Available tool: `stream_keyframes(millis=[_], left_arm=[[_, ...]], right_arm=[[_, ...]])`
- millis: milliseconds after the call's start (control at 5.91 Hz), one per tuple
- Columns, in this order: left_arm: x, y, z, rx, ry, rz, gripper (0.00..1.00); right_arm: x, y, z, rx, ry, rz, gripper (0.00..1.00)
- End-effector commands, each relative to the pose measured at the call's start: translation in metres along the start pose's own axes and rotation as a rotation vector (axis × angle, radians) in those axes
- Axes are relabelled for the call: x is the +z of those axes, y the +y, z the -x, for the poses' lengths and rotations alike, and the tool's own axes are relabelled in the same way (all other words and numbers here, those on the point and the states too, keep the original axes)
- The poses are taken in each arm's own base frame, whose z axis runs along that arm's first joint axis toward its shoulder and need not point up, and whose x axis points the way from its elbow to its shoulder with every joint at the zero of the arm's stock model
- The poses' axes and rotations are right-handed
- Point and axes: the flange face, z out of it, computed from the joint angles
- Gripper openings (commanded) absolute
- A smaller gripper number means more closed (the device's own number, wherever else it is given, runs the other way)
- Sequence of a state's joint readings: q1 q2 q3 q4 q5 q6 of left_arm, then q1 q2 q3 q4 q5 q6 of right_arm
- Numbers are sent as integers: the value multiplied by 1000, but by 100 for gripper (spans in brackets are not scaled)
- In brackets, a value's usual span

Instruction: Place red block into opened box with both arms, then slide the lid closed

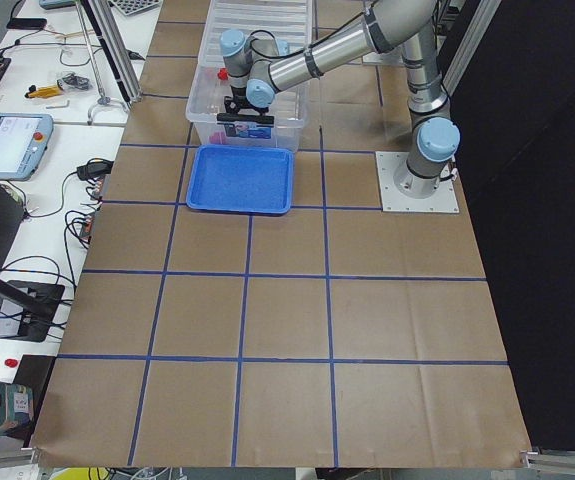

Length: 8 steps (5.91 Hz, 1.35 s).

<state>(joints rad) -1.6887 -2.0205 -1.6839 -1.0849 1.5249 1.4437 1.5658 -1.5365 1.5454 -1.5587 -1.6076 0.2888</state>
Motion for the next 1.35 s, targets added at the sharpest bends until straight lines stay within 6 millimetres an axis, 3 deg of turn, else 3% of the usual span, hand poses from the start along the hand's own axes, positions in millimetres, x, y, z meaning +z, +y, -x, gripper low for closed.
stream_keyframes(millis=[0, 338, 507, 676, 1015, 1184], left_arm=[[-64, -2, -6, -29, -2, 0, 95], [-149, -13, -1, -33, 72, 5, 95], [-181, -18, -4, -53, 55, -1, 95], [-221, -16, -29, -70, 46, 0, 96], [-252, -7, -73, -81, 69, 16, 98], [-256, -5, -83, -186, 71, 19, 98]], right_arm=[[0, 0, 1, -33, -3, 1, 100], [0, 0, 2, -35, -13, 4, 100], [-1, -1, 2, -44, -12, 2, 100], [-1, -1, 0, -44, -3, 0, 100], [1, -10, -12, -86, 4, -7, 100], [-1, -26, -42, -128, 18, -23, 100]])
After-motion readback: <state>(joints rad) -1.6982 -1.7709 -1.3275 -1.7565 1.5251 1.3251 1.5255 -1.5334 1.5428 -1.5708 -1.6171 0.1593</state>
